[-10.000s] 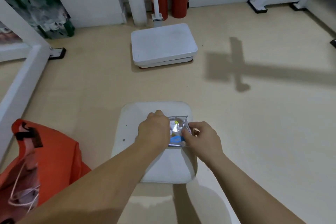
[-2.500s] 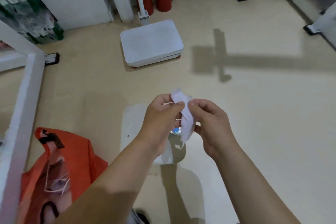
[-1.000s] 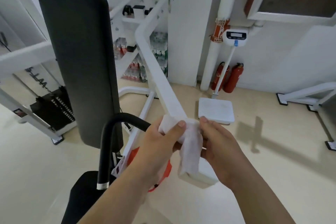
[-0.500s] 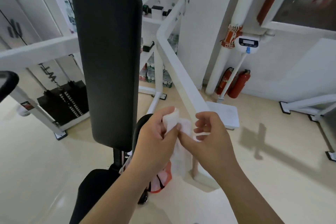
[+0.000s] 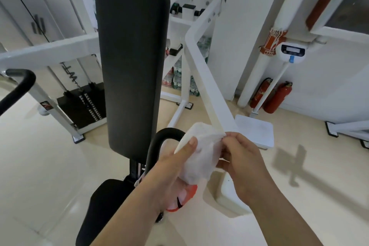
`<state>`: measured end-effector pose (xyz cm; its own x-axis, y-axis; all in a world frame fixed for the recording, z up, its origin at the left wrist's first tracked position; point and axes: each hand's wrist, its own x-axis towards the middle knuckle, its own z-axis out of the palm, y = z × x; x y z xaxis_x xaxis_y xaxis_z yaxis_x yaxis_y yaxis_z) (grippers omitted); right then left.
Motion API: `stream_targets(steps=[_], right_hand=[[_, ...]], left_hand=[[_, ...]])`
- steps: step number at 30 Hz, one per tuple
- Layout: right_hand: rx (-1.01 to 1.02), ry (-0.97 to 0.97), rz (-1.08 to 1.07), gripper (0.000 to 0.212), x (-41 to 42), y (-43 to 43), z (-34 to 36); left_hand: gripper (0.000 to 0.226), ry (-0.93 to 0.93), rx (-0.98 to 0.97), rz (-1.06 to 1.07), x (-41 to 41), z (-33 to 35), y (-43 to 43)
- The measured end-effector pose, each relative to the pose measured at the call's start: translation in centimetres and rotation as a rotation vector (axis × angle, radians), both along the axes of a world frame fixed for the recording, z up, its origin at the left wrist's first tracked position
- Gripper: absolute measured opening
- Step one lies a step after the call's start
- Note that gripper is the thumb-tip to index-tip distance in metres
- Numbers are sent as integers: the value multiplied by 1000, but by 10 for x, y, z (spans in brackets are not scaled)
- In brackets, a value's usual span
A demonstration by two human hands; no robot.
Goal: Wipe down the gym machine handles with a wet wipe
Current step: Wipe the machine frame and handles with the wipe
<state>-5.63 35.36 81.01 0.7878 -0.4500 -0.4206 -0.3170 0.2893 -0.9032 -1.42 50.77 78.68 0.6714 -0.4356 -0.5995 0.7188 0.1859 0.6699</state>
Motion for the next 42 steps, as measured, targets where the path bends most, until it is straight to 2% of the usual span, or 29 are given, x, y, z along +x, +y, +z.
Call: stream_targets(steps=[1, 4, 8, 11, 12, 13, 16, 17, 19, 20, 21, 23, 26, 28, 31, 32, 33, 34, 35, 37, 38, 40, 42], right_hand=[[28, 34, 25, 24, 2, 1, -3], [4, 115, 11, 19, 7, 2, -10], [-352, 75, 51, 12, 10, -11, -18], [-615, -43, 38, 7, 22, -32, -29], [-729, -57, 38, 6, 28, -38, -34], [-855, -39, 53, 10, 33, -44, -42], [-1320, 79, 198, 35, 43, -55, -74], [-1415, 123, 261, 42, 45, -54, -85], [-1473, 185, 313, 47, 47, -53, -95], [-1467, 189, 314, 45, 48, -53, -97], [-1454, 187, 300, 44, 49, -54, -97], [-1429, 178, 273, 41, 50, -55, -95], [-1432, 175, 263, 38, 50, -53, -94], [-1425, 172, 258, 37, 52, -54, -95], [-1386, 180, 233, 33, 53, -57, -97], [-1377, 176, 228, 33, 53, -57, -98], [-1367, 172, 225, 34, 52, -57, -99], [-1359, 168, 224, 35, 52, -58, -99], [-1363, 166, 225, 36, 51, -58, -98], [-1389, 163, 221, 36, 51, -58, -98], [-1397, 161, 217, 35, 51, -58, -98], [-1398, 157, 212, 34, 51, -57, -99], [-1396, 155, 214, 34, 52, -56, -99]], left_hand=[[66, 39, -36, -7, -2, 0, -7], [45, 17, 34, 73, -1, -2, -21], [45, 96, -5, 174, 13, -3, -14], [30, -35, 140, 266, 29, 11, -2], [29, -177, 251, 284, 37, 19, 0], [35, -398, 413, 293, 46, 26, 1], [37, -1275, 1008, 130, 78, 20, -5], [43, -1456, 1151, -30, 84, 16, -12], [71, -1609, 1359, -531, 91, -13, -28], [72, -1633, 1422, -727, 88, -30, -31], [64, -1634, 1457, -849, 83, -41, -33], [52, -1646, 1481, -958, 76, -48, -35], [57, -1583, 1472, -1120, 85, -38, -51], [55, -1460, 1455, -1295, 93, -32, -74], [39, -1120, 1372, -1542, 105, -30, -108], [34, -1065, 1338, -1556, 104, -31, -114], [30, -1087, 1333, -1540, 98, -33, -113], [27, -1199, 1356, -1498, 87, -36, -107], [24, -1407, 1356, -1374, 72, -41, -94], [15, -1705, 1312, -1119, 42, -63, -57], [24, -1811, 1285, -1006, 34, -73, -36], [40, -1840, 1350, -914, 44, -77, -11], [37, -1735, 1493, -911, 60, -56, -20]])
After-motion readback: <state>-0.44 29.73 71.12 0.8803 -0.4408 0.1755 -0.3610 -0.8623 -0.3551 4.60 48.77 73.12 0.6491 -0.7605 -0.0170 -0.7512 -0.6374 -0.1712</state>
